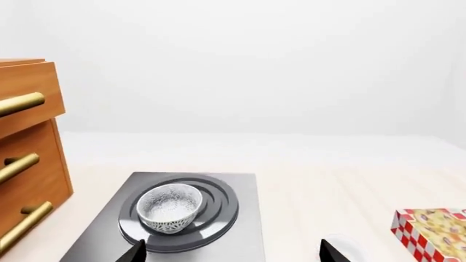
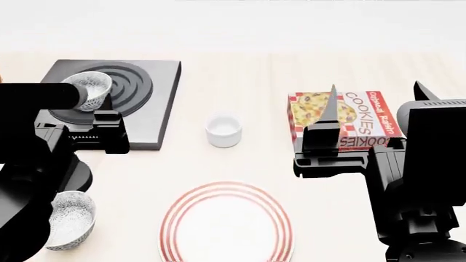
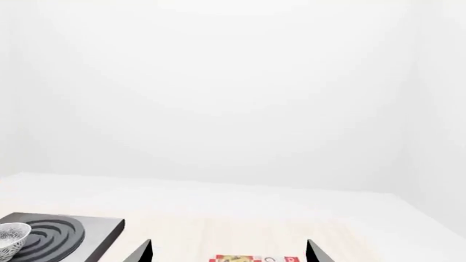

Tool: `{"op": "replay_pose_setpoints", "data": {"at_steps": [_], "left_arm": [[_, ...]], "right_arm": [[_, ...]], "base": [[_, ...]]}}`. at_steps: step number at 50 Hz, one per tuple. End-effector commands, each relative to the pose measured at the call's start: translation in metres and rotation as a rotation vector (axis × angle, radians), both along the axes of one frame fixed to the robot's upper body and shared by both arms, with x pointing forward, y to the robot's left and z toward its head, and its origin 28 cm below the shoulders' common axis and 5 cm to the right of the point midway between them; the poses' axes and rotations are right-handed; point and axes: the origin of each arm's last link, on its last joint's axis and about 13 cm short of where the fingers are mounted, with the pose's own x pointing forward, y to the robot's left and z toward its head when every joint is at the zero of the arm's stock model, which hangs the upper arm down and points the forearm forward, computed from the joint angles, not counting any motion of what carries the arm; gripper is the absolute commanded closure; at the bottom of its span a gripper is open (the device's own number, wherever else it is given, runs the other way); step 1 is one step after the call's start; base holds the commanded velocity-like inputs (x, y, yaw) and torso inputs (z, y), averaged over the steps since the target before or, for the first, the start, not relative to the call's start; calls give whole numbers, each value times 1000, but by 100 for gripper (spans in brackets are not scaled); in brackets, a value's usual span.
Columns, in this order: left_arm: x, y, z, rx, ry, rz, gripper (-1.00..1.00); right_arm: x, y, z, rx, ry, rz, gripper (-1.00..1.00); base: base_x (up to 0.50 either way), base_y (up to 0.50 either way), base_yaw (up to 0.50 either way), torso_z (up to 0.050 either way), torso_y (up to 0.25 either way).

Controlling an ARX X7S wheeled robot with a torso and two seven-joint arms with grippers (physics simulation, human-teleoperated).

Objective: Pick the akita bowl on the stove and place it on the plate.

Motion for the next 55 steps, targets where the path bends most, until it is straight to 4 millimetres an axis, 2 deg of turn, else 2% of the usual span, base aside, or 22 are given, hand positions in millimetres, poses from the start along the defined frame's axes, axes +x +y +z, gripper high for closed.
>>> {"op": "replay_pose_setpoints", "data": {"at_steps": [1, 55], "left_arm": [[0, 0, -1, -5, -1, -1, -100], [-2, -1, -1, -13, 18, -8, -100]], "right_arm": [[0, 0, 1, 0, 0, 0, -100], [-1, 1, 1, -1, 2, 6, -100]], "base": [[262, 0, 0, 0, 0], [264, 0, 0, 0, 0]]}}
